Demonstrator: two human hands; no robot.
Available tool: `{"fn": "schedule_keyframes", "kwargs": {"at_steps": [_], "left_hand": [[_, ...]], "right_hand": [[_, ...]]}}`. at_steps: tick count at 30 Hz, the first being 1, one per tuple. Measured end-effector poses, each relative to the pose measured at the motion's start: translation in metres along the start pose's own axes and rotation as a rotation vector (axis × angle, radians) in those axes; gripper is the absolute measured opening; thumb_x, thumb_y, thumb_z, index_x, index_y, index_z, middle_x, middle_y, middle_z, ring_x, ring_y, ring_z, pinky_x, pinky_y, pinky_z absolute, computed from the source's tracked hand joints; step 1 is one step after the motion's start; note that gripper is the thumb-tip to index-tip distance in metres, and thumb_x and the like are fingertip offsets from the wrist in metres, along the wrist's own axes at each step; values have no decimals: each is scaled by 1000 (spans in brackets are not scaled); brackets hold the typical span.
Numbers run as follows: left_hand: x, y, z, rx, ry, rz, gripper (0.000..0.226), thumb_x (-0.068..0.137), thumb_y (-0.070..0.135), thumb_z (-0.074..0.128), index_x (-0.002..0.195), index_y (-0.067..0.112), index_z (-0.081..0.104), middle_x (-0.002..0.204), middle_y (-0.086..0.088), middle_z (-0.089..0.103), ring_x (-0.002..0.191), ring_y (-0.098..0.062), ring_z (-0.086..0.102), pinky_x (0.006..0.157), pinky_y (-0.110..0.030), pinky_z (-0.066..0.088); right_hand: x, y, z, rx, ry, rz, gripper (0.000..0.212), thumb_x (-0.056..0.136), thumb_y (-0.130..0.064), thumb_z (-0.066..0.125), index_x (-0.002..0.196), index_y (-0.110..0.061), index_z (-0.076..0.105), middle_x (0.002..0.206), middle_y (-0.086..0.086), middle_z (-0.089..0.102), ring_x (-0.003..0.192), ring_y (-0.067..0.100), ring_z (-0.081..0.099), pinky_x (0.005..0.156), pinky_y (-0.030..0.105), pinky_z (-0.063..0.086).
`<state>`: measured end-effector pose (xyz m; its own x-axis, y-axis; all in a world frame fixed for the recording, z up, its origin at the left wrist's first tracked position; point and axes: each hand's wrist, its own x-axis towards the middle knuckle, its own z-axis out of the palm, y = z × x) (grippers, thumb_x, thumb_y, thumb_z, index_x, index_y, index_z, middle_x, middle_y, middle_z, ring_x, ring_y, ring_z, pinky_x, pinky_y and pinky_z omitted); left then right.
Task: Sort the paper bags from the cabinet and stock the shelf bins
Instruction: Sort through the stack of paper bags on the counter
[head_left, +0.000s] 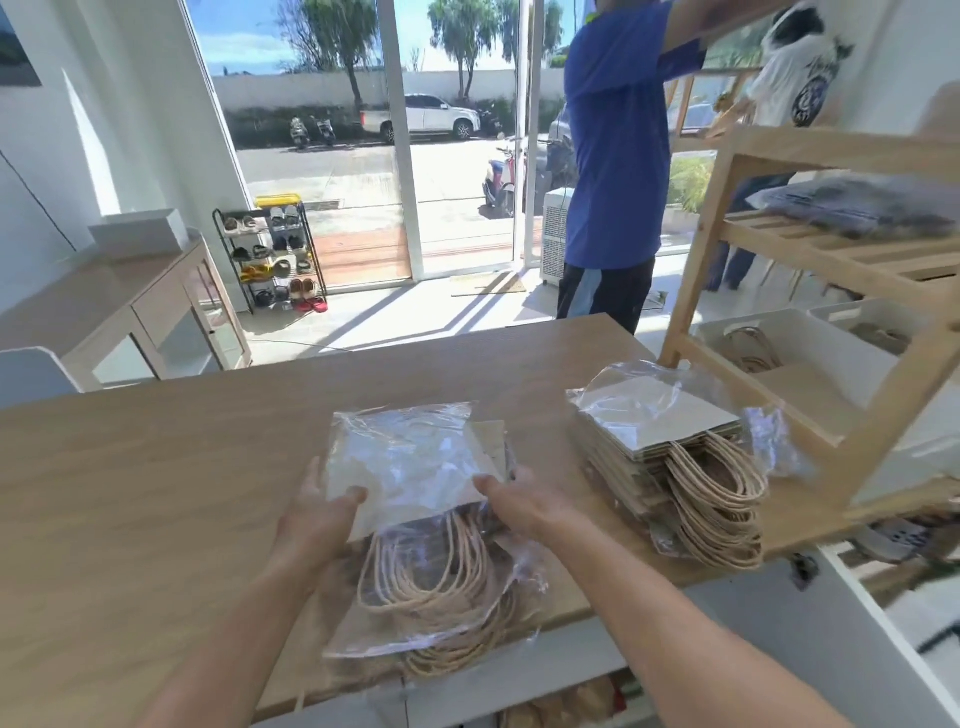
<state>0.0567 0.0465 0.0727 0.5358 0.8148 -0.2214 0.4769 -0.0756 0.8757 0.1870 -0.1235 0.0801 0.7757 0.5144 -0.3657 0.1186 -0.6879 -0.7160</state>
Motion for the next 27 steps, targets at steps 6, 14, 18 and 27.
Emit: {"fn": "schedule_keyframes", "kwargs": {"at_steps": [6,14,18,27], "left_hand": [[-7,65,39,34,-40,200,55,95,20,56,146,25,37,148,-6,43,131,-28,44,103,-40,37],[-24,126,158,17,-232,207,47,96,23,55,141,19,43,133,-9,55,116,-26,54,93,-37,44],[-36,130,207,-56,-284,34,52,95,35,56,143,23,41,137,-7,51,115,-29,56,83,-41,52],[-47,121,264,-99,-337,-142,23,94,35,49,112,26,59,95,-3,62,80,-23,56,60,-36,53]], "right_hand": [[-5,-16,-76,-362,166,-269,26,91,-22,41,102,-5,59,118,12,60,100,28,55,80,31,44],[7,35,-207,-316,435,-277,29,90,-16,47,113,-11,64,113,8,64,105,26,56,82,29,41],[27,76,-230,-226,366,-180,31,92,-22,44,117,-12,59,120,9,60,107,25,53,92,34,43],[51,128,-225,-52,177,21,51,90,-38,48,131,-8,54,127,11,56,116,28,51,82,25,35]]}}
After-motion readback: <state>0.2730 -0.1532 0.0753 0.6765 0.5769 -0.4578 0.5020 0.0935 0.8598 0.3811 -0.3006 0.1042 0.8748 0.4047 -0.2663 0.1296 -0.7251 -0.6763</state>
